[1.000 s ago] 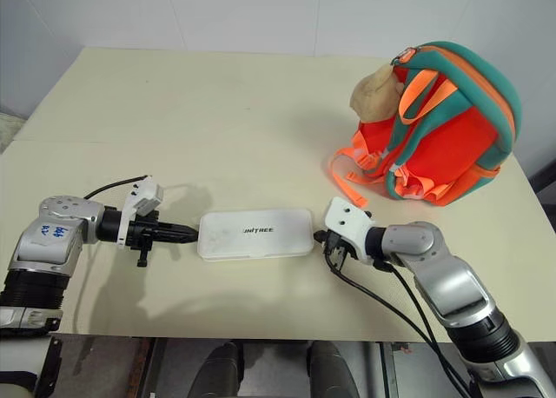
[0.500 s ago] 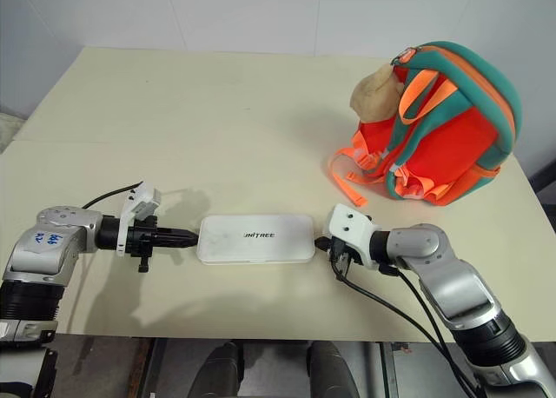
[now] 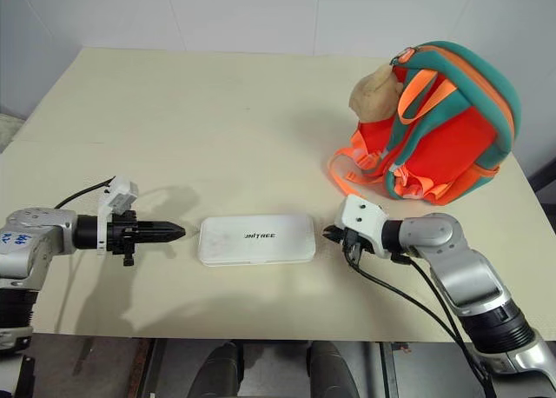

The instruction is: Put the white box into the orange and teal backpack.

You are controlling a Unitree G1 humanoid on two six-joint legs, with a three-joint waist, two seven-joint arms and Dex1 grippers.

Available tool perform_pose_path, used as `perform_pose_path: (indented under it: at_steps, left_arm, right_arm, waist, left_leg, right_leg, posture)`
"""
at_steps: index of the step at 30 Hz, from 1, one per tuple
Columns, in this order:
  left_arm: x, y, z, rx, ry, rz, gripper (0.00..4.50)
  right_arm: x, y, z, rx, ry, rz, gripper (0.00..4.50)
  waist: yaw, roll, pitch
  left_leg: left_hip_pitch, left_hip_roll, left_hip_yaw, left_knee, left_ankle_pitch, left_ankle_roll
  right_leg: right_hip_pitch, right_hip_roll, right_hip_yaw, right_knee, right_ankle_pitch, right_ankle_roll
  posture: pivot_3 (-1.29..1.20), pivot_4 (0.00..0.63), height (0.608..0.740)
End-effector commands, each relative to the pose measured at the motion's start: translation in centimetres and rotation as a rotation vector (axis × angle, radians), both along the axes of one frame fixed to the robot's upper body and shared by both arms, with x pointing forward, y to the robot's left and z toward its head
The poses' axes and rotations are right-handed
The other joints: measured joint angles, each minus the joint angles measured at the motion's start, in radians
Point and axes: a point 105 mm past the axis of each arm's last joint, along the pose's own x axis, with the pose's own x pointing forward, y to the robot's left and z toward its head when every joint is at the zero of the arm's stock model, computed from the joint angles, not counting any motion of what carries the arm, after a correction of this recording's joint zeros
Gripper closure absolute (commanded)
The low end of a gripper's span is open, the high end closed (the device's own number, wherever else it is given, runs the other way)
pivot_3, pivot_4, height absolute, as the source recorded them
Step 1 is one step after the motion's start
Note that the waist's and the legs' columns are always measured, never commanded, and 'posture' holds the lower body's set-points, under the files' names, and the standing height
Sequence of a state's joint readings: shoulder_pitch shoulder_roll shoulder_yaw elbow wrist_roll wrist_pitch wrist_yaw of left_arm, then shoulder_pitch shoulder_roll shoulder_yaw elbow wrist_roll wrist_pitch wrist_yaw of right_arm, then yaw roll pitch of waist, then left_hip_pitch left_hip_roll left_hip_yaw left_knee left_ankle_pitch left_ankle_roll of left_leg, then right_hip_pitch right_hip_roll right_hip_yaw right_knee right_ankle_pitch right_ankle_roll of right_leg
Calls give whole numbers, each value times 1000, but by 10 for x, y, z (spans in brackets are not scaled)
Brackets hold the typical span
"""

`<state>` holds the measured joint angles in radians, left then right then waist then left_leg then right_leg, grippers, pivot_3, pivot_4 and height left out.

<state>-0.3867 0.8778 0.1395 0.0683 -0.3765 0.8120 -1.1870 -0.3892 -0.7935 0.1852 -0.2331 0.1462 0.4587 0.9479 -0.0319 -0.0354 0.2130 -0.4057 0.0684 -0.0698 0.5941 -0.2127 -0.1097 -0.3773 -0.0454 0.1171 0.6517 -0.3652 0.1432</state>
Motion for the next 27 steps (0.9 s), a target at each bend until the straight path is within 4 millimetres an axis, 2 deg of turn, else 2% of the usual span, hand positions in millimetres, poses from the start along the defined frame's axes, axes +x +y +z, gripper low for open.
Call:
perform_pose_path:
  at_steps: [1, 9, 10, 14, 17, 27]
  left_arm:
    - [0, 6, 20, -88, -24, 52, 2650]
    - [-8, 18, 42, -251, 9, 112, 312]
    - [-10, 18, 44, -291, 29, 111, 23]
    - [-24, 14, 44, -434, 142, 76, 23]
    - [-27, 14, 41, -572, 228, 88, 23]
    - [-26, 2, 16, -668, 389, 98, 23]
  right_arm:
    - [8, -12, 16, -19, -86, -22, 2531]
    - [12, -13, 17, -20, -107, -8, 18]
    - [13, -12, 17, -18, -111, -4, 0]
    - [18, -7, 15, -9, -129, 6, 0]
    - [19, -3, 13, -1, -129, 20, 0]
    - [19, 2, 12, 11, -133, 37, 0]
  waist:
    - [0, 0, 0]
    - [-1, 0, 0]
    - [-2, 0, 0]
    - [-6, 0, 0]
    - [-8, 1, 0]
    - [-6, 1, 0]
  left_leg:
    - [0, 0, 0, 0, 0, 0]
    - [0, 0, 0, 0, 0, 0]
    - [0, 0, 0, 0, 0, 0]
    - [0, 0, 0, -1, 0, 0]
    - [0, 0, 0, -1, 0, 0]
    - [0, 0, 0, -1, 0, 0]
  right_leg:
    - [0, 0, 0, 0, 0, 0]
    - [0, 0, 0, 0, 0, 0]
    - [0, 0, 0, 0, 0, 0]
    - [0, 0, 0, 0, 0, 0]
    - [0, 0, 0, 0, 0, 0]
    - [0, 0, 0, 1, 0, 0]
  posture:
    - [0, 150, 740]
    - [0, 150, 740]
    - [0, 150, 740]
    - [0, 150, 740]
    - [0, 150, 740]
    - [0, 150, 740]
